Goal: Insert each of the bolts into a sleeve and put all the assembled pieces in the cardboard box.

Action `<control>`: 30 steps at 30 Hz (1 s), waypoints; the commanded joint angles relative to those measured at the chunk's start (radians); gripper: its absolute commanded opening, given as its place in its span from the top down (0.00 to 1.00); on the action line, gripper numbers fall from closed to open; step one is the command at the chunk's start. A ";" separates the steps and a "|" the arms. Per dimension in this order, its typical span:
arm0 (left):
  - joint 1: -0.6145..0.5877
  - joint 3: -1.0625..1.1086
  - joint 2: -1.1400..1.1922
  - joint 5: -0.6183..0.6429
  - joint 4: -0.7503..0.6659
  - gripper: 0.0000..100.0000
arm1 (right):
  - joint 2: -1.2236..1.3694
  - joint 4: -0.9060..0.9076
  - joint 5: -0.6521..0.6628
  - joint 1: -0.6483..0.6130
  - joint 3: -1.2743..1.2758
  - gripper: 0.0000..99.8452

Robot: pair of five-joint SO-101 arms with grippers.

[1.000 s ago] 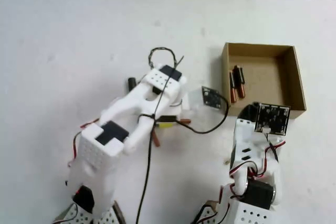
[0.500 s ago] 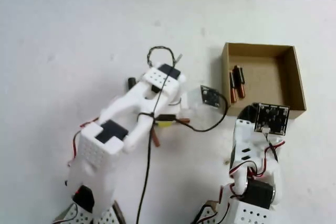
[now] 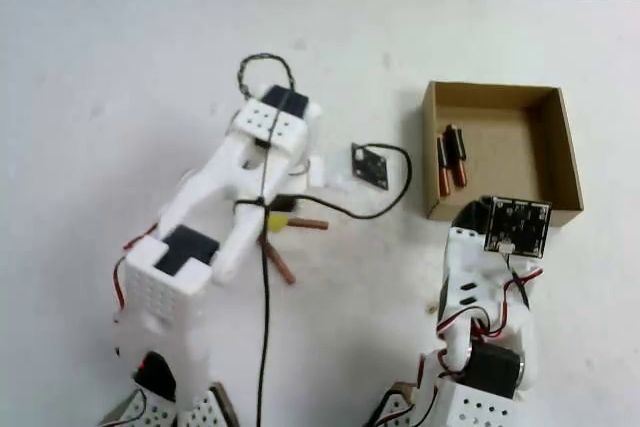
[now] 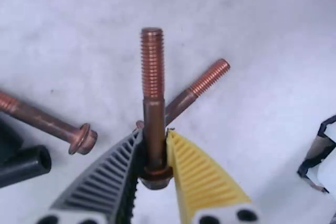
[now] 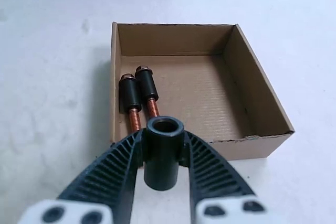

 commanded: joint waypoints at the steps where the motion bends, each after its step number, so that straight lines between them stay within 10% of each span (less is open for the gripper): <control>1: -0.058 -0.040 -0.081 -0.100 0.032 0.98 | -0.013 -0.007 -0.002 0.002 -0.009 0.98; 19: -0.394 0.021 -0.071 -0.652 0.025 0.98 | -0.013 -0.007 -0.002 -0.001 -0.009 0.98; 30: -0.435 0.012 0.022 -0.743 -0.061 0.98 | -0.013 -0.007 -0.002 -0.001 -0.009 0.98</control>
